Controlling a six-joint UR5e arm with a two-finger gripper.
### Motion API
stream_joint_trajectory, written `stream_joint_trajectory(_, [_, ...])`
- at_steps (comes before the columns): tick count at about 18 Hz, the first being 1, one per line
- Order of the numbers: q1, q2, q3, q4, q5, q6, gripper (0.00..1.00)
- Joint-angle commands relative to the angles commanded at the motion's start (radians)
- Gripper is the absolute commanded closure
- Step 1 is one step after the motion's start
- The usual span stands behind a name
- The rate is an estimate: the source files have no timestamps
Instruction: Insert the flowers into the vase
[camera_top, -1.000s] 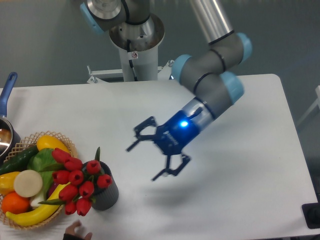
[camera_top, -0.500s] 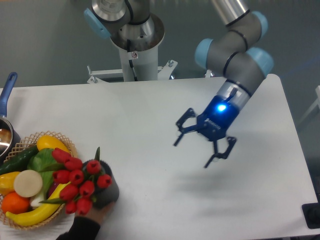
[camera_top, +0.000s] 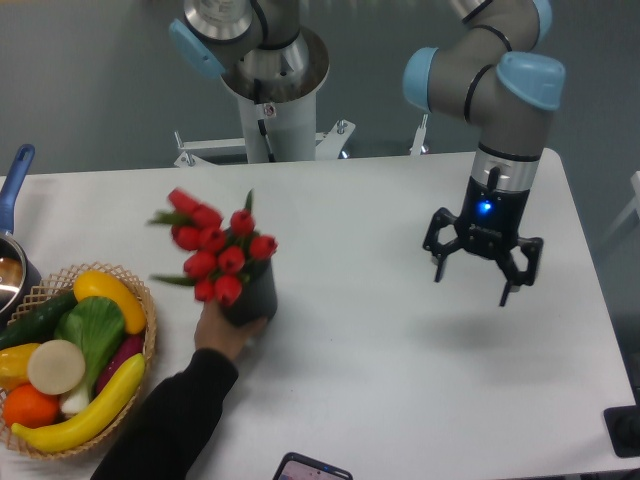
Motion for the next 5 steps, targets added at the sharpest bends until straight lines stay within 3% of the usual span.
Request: stream_joint_trajectory(5, [-0.04,-0.005,-0.015,-0.008,0.09,-0.002,0.0])
